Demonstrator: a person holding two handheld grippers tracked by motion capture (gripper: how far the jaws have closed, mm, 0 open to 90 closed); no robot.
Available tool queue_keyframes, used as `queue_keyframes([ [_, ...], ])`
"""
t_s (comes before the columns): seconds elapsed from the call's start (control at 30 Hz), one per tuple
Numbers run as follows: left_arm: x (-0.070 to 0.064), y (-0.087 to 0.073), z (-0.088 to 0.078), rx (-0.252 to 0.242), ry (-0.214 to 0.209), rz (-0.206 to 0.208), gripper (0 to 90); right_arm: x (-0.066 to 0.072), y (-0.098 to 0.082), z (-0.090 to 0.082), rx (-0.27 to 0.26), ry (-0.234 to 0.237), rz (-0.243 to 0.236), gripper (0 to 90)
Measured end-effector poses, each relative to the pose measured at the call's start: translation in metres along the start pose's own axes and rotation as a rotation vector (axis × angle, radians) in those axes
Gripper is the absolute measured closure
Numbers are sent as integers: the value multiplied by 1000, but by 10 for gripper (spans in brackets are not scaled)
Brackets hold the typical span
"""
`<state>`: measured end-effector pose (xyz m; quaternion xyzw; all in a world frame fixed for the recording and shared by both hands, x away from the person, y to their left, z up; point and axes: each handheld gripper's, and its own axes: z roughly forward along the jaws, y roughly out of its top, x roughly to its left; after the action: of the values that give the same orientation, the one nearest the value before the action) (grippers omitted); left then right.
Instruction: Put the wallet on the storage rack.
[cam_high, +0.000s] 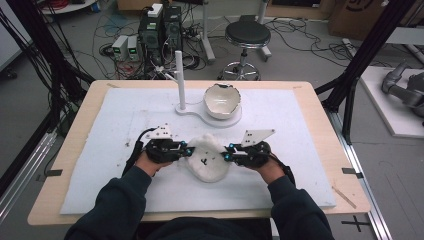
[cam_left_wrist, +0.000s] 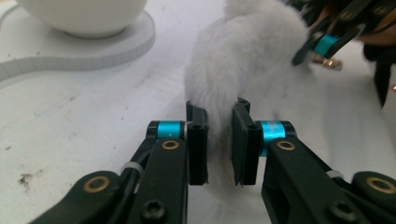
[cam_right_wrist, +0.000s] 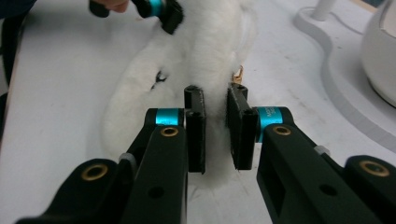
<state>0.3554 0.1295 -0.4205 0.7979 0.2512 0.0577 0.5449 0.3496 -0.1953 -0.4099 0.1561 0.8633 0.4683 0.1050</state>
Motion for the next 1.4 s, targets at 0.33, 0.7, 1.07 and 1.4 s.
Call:
queue_keyframes([
  [0.33,4,4,-21,-269,17,-69,813,-7,-10,11,-20,30,262,373],
  [0.7,-1,-5,-1,-3,-11,-15,724,-10,-4,-6,-100,-33,221,762],
  [1.07,-6,4,-5,-47,36,52,643,2,9,-2,9,-49,6,754],
  [1.4,-4,7,-17,-202,-31,29,789,-14,-5,-5,-115,15,255,402],
])
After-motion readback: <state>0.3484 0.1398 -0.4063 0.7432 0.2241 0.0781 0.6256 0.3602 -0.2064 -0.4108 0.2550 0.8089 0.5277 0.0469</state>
